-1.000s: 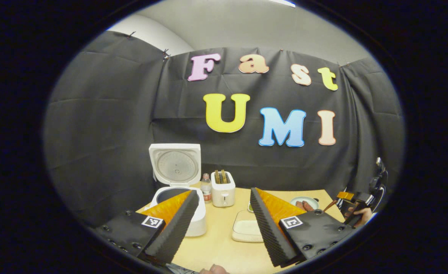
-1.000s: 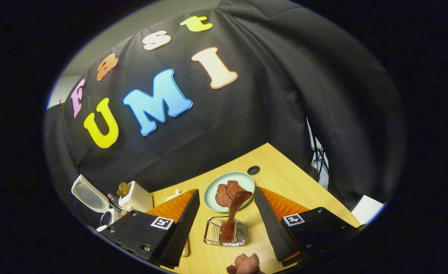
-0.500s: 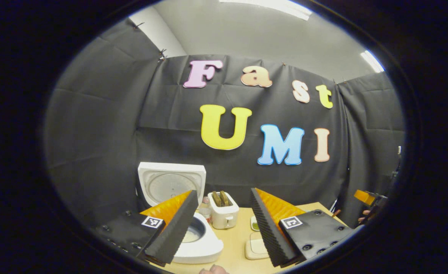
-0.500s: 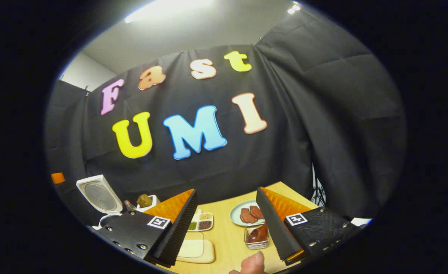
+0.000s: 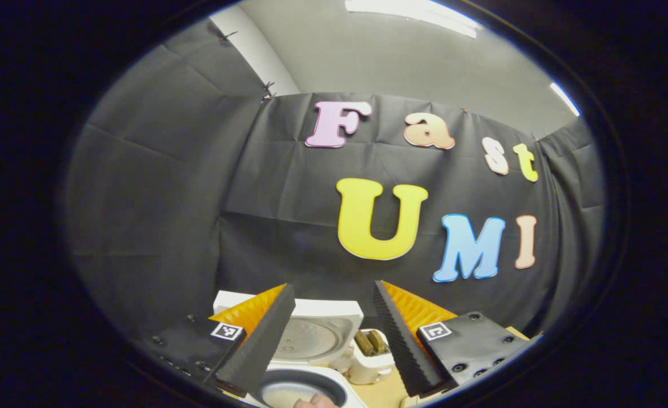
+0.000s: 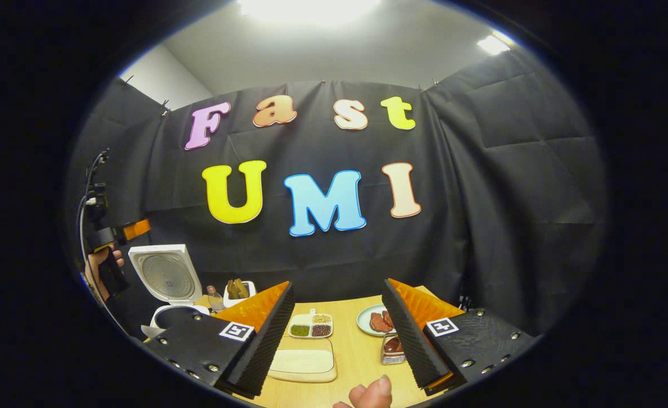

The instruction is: Close the left gripper, press the button to open the rice cooker; take a wooden spoon from the chopstick holder with the right hand, scoop a spoonful of rice and pour it into the rice cooker, then put the wooden spoon back into the chopstick holder.

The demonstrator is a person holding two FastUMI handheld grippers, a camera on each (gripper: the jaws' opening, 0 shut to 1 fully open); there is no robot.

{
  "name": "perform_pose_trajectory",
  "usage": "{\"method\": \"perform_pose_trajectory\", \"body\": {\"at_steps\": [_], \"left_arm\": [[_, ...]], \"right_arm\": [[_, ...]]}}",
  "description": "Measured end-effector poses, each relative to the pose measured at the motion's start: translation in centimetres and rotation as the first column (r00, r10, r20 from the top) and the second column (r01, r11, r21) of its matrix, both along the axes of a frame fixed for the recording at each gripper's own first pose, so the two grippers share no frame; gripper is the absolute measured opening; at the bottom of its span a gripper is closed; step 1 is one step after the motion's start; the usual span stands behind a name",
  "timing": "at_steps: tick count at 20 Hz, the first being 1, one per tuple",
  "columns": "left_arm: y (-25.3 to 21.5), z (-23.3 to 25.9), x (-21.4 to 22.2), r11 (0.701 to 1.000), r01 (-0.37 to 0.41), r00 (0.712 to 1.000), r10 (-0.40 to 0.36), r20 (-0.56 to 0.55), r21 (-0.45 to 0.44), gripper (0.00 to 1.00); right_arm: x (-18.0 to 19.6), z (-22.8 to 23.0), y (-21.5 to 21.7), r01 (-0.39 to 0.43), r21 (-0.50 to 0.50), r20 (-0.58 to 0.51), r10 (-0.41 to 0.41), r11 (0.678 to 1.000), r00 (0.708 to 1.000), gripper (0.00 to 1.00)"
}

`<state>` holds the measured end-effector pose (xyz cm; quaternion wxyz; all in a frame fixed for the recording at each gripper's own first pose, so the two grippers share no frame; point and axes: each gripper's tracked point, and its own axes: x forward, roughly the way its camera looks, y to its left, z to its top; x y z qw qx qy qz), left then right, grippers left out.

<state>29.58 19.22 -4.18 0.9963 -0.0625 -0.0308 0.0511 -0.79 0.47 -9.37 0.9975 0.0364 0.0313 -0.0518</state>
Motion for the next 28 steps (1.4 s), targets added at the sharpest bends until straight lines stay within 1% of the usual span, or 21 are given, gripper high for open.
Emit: {"method": "perform_pose_trajectory", "body": {"at_steps": [2, 4, 5, 8, 10, 11, 12, 13, 14, 15, 18, 21, 23, 25, 28], "left_arm": [[1.8, -0.7, 3.2, 0.999, -0.043, 0.999, 0.043, -0.028, 0.003, 0.93], [3.6, -0.2, 5.9, 0.997, -0.076, 0.997, 0.076, -0.015, 0.008, 0.97], [4.4, -0.3, 7.3, 0.996, -0.087, 0.996, 0.087, -0.023, 0.012, 0.96], [5.7, -3.3, 11.1, 0.994, -0.1, 0.989, 0.105, -0.108, 0.053, 0.93], [5.9, -6.4, 12.8, 0.992, -0.081, 0.971, 0.099, -0.218, 0.093, 0.94], [5.7, -8.3, 13.2, 0.994, -0.07, 0.959, 0.09, -0.27, 0.084, 0.96], [5.9, -9.0, 12.6, 0.992, -0.085, 0.951, 0.108, -0.29, 0.09, 0.98], [5.6, -8.3, 12.3, 0.991, -0.066, 0.963, 0.094, -0.253, 0.118, 0.96], [4.9, -8.7, 11.2, 0.99, -0.068, 0.957, 0.1, -0.273, 0.124, 0.94], [4.3, -8.4, 10.6, 0.99, -0.066, 0.963, 0.097, -0.253, 0.128, 0.95], [3.3, -9.4, 7.1, 0.991, -0.073, 0.955, 0.101, -0.278, 0.109, 0.96], [1.6, -10.6, 2.8, 0.988, -0.086, 0.953, 0.119, -0.28, 0.126, 0.96], [0.5, -12.1, 0.0, 0.988, -0.091, 0.95, 0.124, -0.287, 0.127, 0.95], [-0.4, -14.2, -2.7, 0.989, -0.09, 0.943, 0.122, -0.311, 0.113, 0.96], [-1.7, -17.7, -6.1, 0.99, -0.09, 0.928, 0.122, -0.352, 0.104, 0.95]], "right_arm": [[-0.5, -0.2, 1.6, -0.026, 0.001, -0.02, 0.026, 1.0, 0.999, 0.95], [-0.8, -0.3, 2.7, -0.049, -0.013, -0.042, 0.049, 0.999, 0.998, 0.95], [-0.9, -0.4, 2.8, -0.054, -0.022, -0.054, 0.053, 0.998, 0.997, 0.95], [-1.2, -0.2, 3.1, -0.062, -0.029, -0.07, 0.06, 0.998, 0.996, 0.95], [-1.4, -0.4, 3.2, -0.064, -0.031, -0.082, 0.061, 0.997, 0.995, 0.95], [-1.4, -0.6, 3.4, -0.066, -0.029, -0.089, 0.063, 0.997, 0.994, 0.95], [-1.3, -0.9, 3.6, -0.07, -0.024, -0.098, 0.068, 0.997, 0.993, 0.95], [-1.3, -1.1, 3.8, -0.075, -0.015, -0.11, 0.073, 0.997, 0.991, 0.95], [-1.5, -2.0, 4.2, -0.082, -0.004, -0.118, 0.081, 0.997, 0.99, 0.95], [-1.4, -2.3, 4.6, -0.089, 0.003, -0.123, 0.088, 0.996, 0.988, 0.95], [-1.2, -3.0, 4.9, -0.096, 0.003, -0.132, 0.095, 0.995, 0.987, 0.95], [-1.0, -3.1, 5.6, -0.113, 0.015, -0.129, 0.114, 0.993, 0.985, 0.95], [-1.2, -3.4, 5.6, -0.12, 0.015, -0.134, 0.121, 0.993, 0.984, 0.95], [-1.4, -3.6, 5.8, -0.126, 0.025, -0.137, 0.128, 0.992, 0.982, 0.95], [-1.6, -4.1, 5.7, -0.133, 0.037, -0.149, 0.137, 0.99, 0.979, 0.95]]}}
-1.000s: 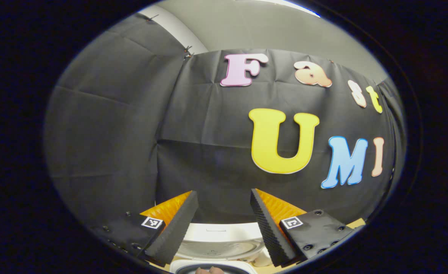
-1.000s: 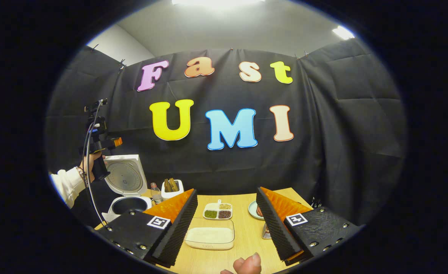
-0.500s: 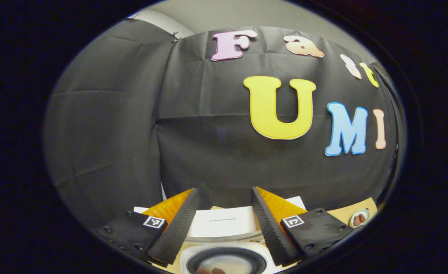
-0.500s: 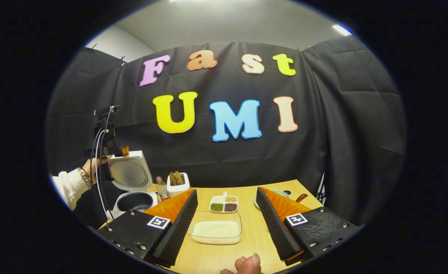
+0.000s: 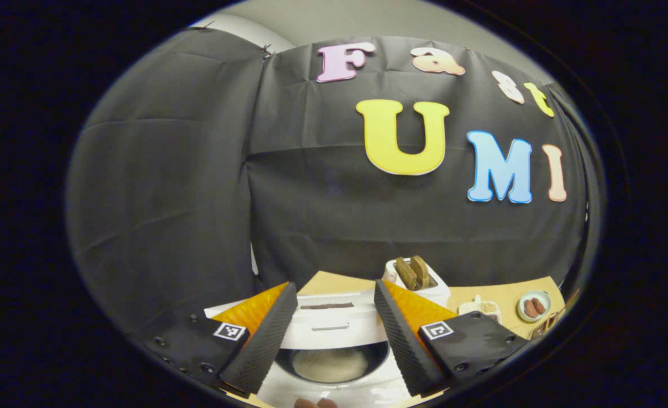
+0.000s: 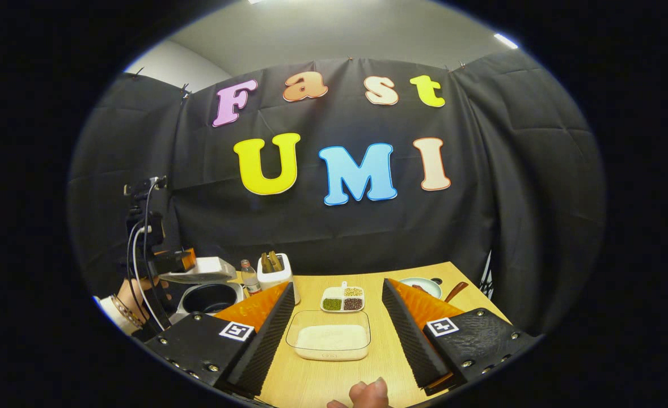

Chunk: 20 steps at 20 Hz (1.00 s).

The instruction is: Close the left gripper, press the button to open the rice cooker; take a wooden spoon from the chopstick holder with the right hand, scoop a spoonful of rice and pour it into the rice cooker, then put the wooden spoon back into the chopstick holder.

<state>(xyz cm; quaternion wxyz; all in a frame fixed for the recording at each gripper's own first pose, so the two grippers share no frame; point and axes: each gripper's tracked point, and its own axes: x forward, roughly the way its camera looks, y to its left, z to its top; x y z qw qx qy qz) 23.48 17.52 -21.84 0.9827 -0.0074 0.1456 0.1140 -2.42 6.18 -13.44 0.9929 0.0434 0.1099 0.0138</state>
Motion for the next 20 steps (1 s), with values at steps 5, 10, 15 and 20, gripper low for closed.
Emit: {"method": "perform_pose_trajectory", "body": {"at_steps": [5, 10, 15, 20], "left_arm": [[-1.5, -6.6, -3.8, 1.0, 0.004, 0.995, -0.006, -0.102, -0.019, 0.96], [-2.4, -13.7, -5.6, 0.999, 0.012, 0.971, -0.02, -0.238, -0.035, 0.97], [-1.7, -13.4, -6.9, 0.999, -0.005, 0.974, -0.006, -0.227, -0.047, 0.98], [-1.5, -11.9, -7.4, 0.996, -0.021, 0.977, 0.001, -0.212, -0.092, 0.99]], "right_arm": [[-0.4, -1.1, 0.2, -0.01, 0.007, -0.026, 0.01, 1.0, 1.0, 0.95], [-1.0, -1.9, -0.3, -0.013, 0.004, -0.051, 0.013, 1.0, 0.999, 0.95], [-1.2, -2.0, -0.6, -0.015, 0.009, -0.063, 0.016, 1.0, 0.998, 0.95], [-1.8, -1.9, -1.8, -0.012, 0.012, -0.053, 0.013, 1.0, 0.999, 0.95]]}}
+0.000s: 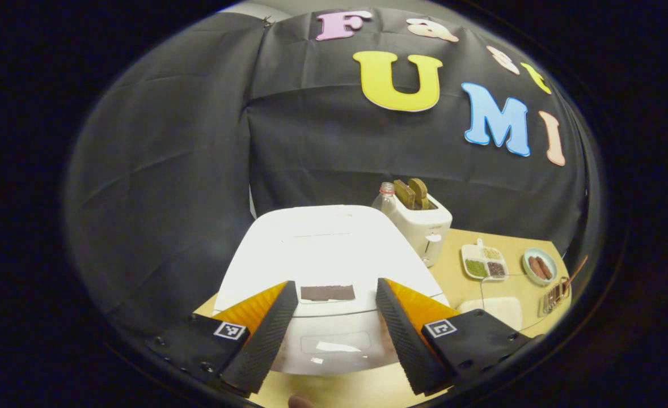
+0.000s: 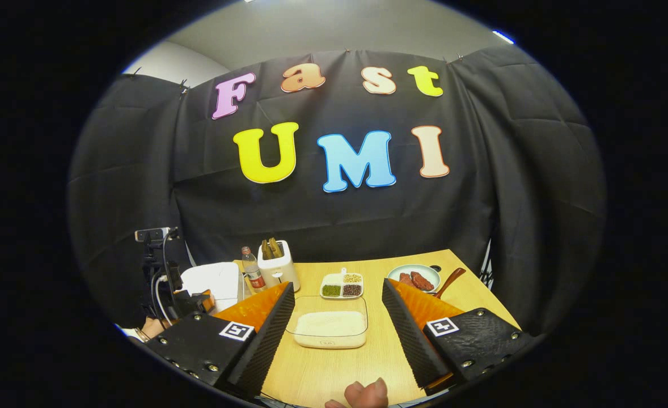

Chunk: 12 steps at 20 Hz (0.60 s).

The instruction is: Close the left gripper, press the button to open the rice cooker; take a wooden spoon from the chopstick holder with the right hand, scoop a spoonful of rice and pour it into the rice cooker, then put the wooden spoon back into the chopstick holder.

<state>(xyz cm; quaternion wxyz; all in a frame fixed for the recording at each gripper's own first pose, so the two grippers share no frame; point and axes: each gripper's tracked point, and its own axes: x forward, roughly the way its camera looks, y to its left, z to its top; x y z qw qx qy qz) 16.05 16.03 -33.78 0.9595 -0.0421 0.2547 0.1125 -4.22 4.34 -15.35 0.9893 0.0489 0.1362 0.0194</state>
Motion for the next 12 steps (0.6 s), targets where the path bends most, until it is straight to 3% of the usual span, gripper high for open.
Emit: {"method": "perform_pose_trajectory", "body": {"at_steps": [2, 6, 7, 8, 12], "left_arm": [[0.7, 0.3, -0.7, 0.999, -0.039, 0.999, 0.039, 0.002, -0.019, 0.99], [-0.6, 3.5, -2.2, 1.0, -0.02, 0.999, 0.02, 0.039, 0.013, 0.95], [-1.2, 4.6, -2.9, 1.0, -0.016, 0.999, 0.015, 0.052, 0.015, 0.94], [-1.8, 5.8, -3.7, 1.0, -0.012, 0.998, 0.011, 0.062, 0.012, 1.0], [-6.7, 9.9, -8.3, 0.999, 0.014, 0.995, -0.01, 0.102, -0.035, 0.98]], "right_arm": [[-0.3, -0.4, -0.4, 0.003, 0.022, -0.015, -0.002, 1.0, 1.0, 0.95], [-0.5, -0.3, -1.4, -0.014, 0.053, -0.011, 0.015, 0.998, 1.0, 0.95], [-0.6, -0.1, -1.6, -0.023, 0.065, -0.007, 0.023, 0.998, 1.0, 0.95], [-0.5, 0.0, -1.8, -0.031, 0.077, 0.001, 0.031, 0.997, 1.0, 0.95], [-0.9, 1.0, -4.5, -0.068, 0.092, 0.028, 0.066, 0.993, 0.997, 0.95]]}}
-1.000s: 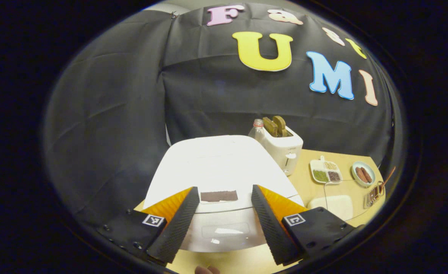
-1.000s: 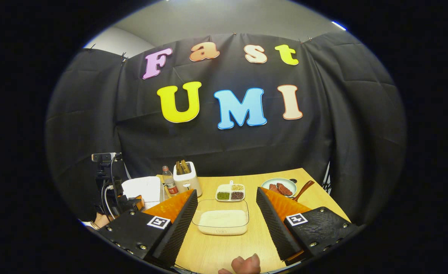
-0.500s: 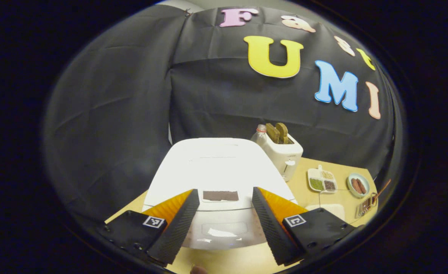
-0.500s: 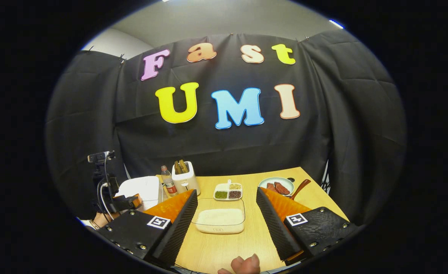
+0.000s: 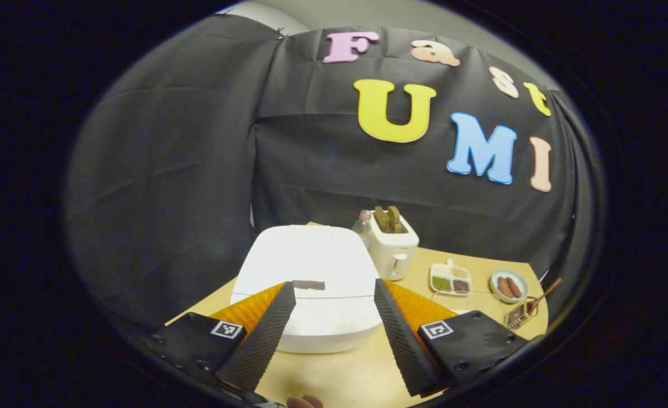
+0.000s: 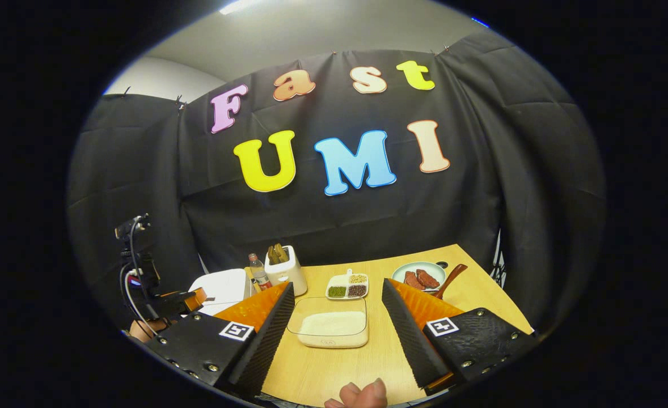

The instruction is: Close the left gripper, press the button to open the rice cooker; take a wooden spoon from the chopstick holder with the right hand, scoop a spoonful of rice and pour it into the rice cooker, then put the wooden spoon back into the chopstick holder.

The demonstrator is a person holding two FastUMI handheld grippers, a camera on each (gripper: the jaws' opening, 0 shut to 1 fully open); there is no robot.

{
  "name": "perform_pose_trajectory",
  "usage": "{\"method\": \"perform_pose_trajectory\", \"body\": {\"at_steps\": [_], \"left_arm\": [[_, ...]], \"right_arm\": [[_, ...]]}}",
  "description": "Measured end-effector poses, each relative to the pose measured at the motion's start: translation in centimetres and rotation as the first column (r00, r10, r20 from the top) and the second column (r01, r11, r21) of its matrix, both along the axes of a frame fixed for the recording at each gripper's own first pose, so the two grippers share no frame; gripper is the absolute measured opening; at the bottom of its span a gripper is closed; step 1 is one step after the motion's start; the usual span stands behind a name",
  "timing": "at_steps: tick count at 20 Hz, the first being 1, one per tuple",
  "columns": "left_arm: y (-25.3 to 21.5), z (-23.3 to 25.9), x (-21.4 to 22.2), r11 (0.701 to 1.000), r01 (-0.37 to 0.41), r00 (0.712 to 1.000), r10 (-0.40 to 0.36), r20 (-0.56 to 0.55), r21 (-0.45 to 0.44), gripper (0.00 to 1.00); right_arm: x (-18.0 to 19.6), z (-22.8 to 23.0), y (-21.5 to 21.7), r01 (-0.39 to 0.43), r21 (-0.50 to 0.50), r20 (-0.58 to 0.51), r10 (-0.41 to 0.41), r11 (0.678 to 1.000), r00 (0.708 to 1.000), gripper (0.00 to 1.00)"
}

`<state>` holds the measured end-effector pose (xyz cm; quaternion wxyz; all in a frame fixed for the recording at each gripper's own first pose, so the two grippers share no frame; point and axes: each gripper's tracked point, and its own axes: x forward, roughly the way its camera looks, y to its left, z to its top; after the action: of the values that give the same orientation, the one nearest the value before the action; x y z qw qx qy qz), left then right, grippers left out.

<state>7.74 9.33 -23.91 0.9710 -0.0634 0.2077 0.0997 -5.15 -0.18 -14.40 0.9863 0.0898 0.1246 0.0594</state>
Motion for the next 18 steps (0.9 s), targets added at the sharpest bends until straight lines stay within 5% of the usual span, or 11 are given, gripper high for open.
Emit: {"method": "perform_pose_trajectory", "body": {"at_steps": [4, 9, 15, 18], "left_arm": [[-8.3, 6.2, -5.8, 0.992, 0.12, 0.99, -0.116, 0.086, -0.036, 0.96], [-18.4, 14.5, -12.6, 0.961, 0.276, 0.942, -0.265, 0.207, -0.028, 0.94], [-22.5, 24.6, -17.4, 0.926, 0.341, 0.856, -0.377, 0.354, 0.16, 0.96], [-22.9, 26.3, -18.5, 0.914, 0.375, 0.833, -0.405, 0.376, 0.152, 0.97]], "right_arm": [[-0.7, 1.2, -4.5, -0.006, -0.003, 0.02, 0.006, 1.0, 1.0, 0.95], [-1.3, 3.7, -8.8, -0.013, -0.035, 0.085, 0.016, 0.999, 0.996, 0.95], [-2.9, 8.6, -8.8, -0.018, -0.035, 0.147, 0.023, 0.999, 0.989, 0.95], [-3.6, 11.1, -8.3, 0.019, -0.073, 0.213, -0.003, 0.997, 0.977, 0.94]]}}
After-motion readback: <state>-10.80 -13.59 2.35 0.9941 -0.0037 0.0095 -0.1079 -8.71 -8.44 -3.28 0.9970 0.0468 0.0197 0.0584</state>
